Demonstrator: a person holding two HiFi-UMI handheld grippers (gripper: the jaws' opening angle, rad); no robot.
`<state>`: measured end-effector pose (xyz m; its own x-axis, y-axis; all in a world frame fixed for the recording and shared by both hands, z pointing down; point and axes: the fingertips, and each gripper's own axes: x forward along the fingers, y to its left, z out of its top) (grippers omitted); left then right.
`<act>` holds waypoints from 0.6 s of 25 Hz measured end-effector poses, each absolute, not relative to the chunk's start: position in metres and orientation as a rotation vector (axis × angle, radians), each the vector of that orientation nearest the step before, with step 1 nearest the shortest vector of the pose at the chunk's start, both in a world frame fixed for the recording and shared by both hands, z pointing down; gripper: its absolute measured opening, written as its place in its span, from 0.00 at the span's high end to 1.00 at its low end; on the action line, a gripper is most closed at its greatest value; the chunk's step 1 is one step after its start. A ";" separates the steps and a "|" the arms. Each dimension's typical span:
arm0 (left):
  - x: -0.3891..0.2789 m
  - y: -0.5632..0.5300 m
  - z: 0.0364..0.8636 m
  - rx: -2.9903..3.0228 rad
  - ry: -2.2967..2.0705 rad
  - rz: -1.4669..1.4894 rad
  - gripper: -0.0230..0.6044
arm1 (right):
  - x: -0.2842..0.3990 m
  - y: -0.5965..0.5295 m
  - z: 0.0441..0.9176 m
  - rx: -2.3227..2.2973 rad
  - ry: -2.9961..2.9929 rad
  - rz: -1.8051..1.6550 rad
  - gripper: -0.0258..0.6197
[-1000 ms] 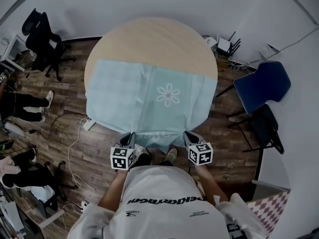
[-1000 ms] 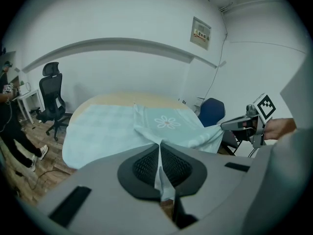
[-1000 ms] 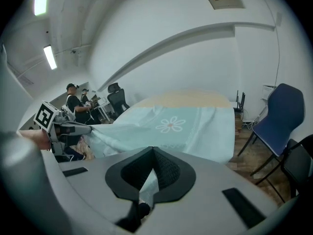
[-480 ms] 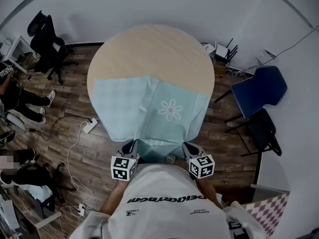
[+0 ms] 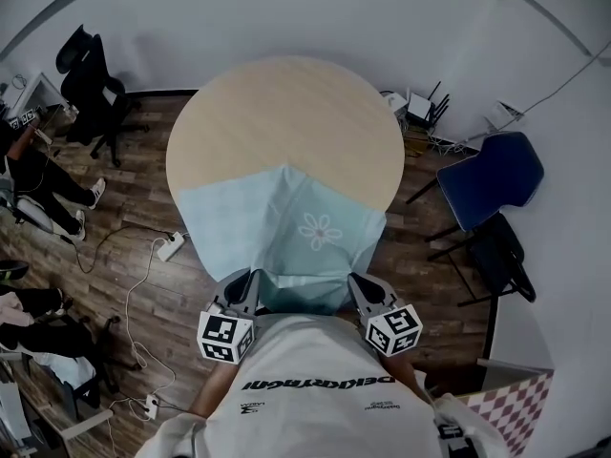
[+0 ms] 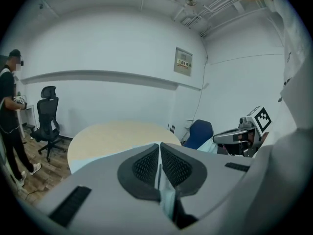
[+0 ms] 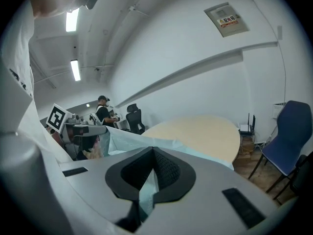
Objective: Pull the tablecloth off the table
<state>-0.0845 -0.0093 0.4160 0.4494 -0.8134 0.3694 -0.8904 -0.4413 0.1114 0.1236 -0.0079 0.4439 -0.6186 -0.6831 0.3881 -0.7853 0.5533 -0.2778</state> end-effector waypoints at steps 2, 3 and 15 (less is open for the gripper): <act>-0.083 -0.008 0.398 2.446 -1.476 0.341 0.94 | 0.124 -0.007 0.427 1.242 -2.587 0.600 0.91; -0.082 -0.007 0.389 2.459 -1.485 0.320 0.94 | 0.125 -0.007 0.418 1.249 -2.605 0.584 0.91; -0.075 -0.008 0.315 2.576 -1.588 0.165 0.94 | 0.127 -0.014 0.338 1.352 -2.762 0.355 0.91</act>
